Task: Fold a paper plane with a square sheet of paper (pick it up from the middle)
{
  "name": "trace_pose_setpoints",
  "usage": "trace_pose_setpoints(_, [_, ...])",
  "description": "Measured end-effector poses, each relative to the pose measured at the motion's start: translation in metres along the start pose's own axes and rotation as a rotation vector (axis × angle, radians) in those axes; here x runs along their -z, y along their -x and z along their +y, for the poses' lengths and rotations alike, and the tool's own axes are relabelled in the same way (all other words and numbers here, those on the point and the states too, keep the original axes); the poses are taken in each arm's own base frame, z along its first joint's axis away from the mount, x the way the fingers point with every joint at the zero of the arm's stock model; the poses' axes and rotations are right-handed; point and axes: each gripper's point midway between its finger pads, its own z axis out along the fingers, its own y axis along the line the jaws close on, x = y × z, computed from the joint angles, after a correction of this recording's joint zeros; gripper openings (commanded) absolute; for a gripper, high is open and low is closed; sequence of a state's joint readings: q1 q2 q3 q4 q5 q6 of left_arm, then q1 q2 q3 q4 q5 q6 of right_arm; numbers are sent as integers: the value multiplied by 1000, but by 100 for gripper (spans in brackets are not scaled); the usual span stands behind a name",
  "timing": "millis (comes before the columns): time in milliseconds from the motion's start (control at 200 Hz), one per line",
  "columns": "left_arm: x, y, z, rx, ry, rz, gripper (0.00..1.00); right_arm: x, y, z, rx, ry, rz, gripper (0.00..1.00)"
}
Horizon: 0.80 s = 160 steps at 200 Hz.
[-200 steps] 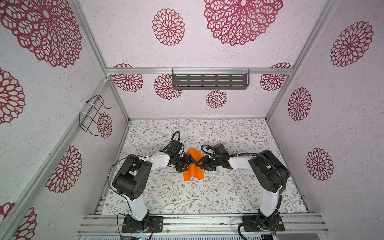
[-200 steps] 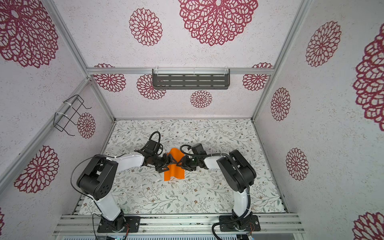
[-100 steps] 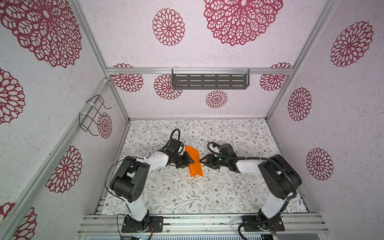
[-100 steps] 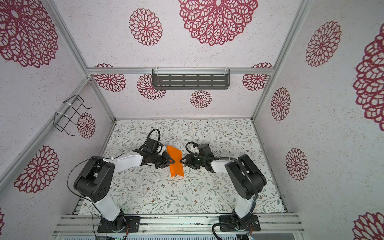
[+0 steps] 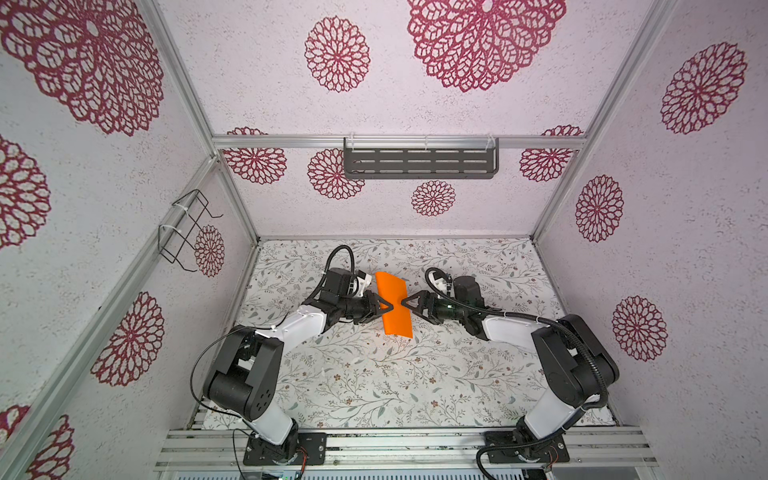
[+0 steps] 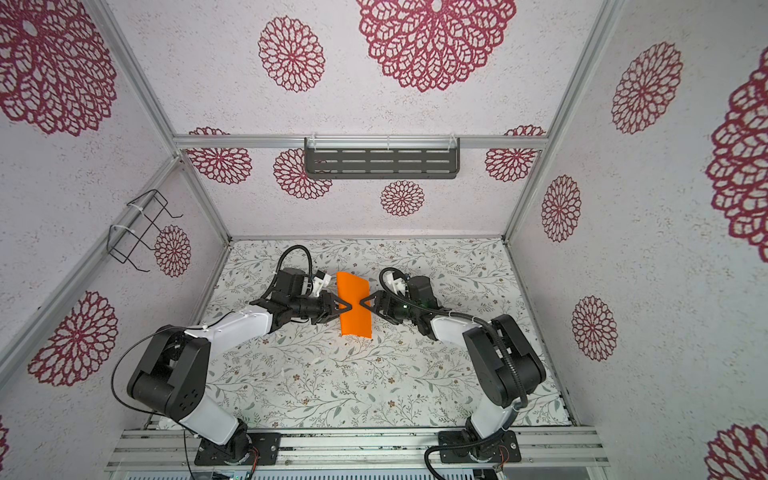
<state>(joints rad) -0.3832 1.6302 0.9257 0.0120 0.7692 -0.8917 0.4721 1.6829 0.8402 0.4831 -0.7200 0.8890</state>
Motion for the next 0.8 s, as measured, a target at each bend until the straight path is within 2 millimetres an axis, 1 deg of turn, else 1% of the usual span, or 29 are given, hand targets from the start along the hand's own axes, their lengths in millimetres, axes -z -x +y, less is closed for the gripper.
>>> trace_pose_setpoints(90, [0, -1, -5, -8, -26, 10, 29, -2, 4, 9, 8, 38, 7, 80])
trace_pose_setpoints(240, [1, -1, -4, -3, -28, 14, 27, -3, 3, 14, -11, 66, 24, 73])
trace_pose_setpoints(330, [2, 0, 2, 15, -13, 14, 27, -3, 2, 16, -13, 72, 30, 69])
trace_pose_setpoints(425, [0, -2, 14, 48, 20, 26, 26, -3, 0, 13, -21, 61, 36, 65])
trace_pose_setpoints(490, [-2, -5, 24, 73, 44, 42, 26, -3, -1, 11, -27, 54, 40, 58])
trace_pose_setpoints(590, [-6, -10, 37, 111, 77, 64, 26, -3, -2, 9, -31, 45, 44, 46])
trace_pose_setpoints(670, [-7, -13, 42, 123, 93, 74, 27, -3, -3, 7, -33, 40, 46, 35])
trace_pose_setpoints(800, [-9, -12, 45, 124, 105, 83, 30, -5, -6, 2, -35, 18, 50, 17])
